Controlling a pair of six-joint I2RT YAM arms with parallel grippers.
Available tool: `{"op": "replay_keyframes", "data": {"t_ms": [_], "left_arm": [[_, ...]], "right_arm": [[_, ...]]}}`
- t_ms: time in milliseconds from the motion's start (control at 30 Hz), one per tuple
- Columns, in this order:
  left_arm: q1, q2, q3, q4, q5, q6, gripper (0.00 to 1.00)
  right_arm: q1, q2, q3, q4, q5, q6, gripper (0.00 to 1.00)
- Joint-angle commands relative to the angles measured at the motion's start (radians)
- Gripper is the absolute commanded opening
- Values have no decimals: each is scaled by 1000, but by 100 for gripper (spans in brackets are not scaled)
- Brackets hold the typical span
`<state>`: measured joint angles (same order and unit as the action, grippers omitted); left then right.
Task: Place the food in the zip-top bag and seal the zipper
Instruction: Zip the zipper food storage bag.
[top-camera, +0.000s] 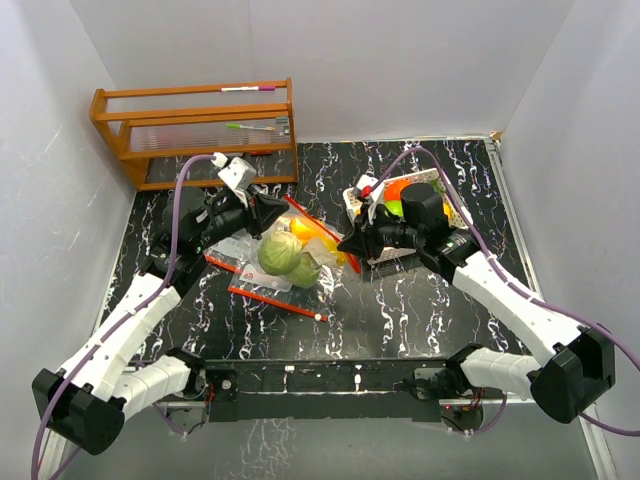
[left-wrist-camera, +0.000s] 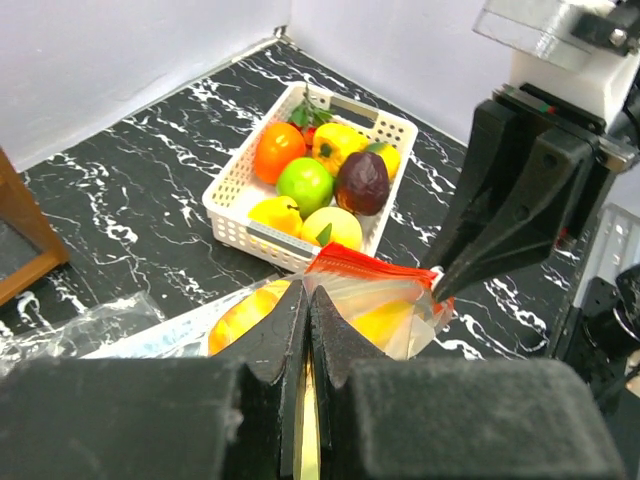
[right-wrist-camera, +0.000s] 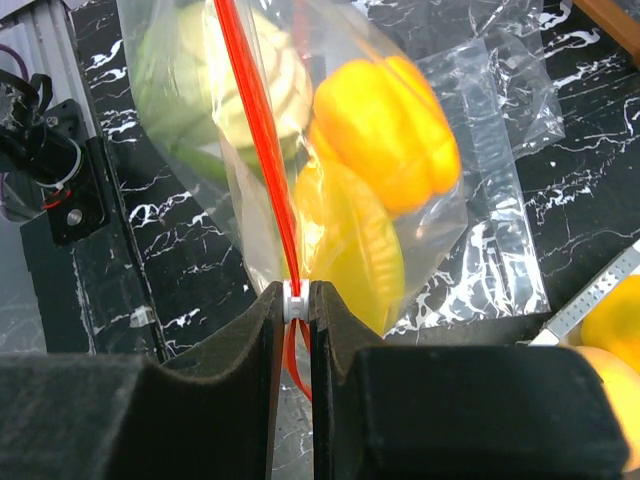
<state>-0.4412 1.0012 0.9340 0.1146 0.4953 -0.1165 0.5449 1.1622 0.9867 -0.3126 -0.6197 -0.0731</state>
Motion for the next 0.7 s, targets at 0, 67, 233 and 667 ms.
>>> {"op": "replay_keyframes", "data": {"t_ms": [0, 67, 233, 667], "left_arm": [[15, -44, 89, 121, -184, -5, 0], [15, -52, 90, 128, -235, -12, 0], [15, -63, 88, 155, -336, -33, 0], [15, -61, 92, 177, -454, -45, 0]], "right_arm": [[-22, -42, -45, -13, 53, 29, 15], [-26, -50, -59, -13, 56, 33, 15], [-36, -74, -96, 4, 59, 49, 15], [-43, -89, -136, 13, 65, 70, 15]]}}
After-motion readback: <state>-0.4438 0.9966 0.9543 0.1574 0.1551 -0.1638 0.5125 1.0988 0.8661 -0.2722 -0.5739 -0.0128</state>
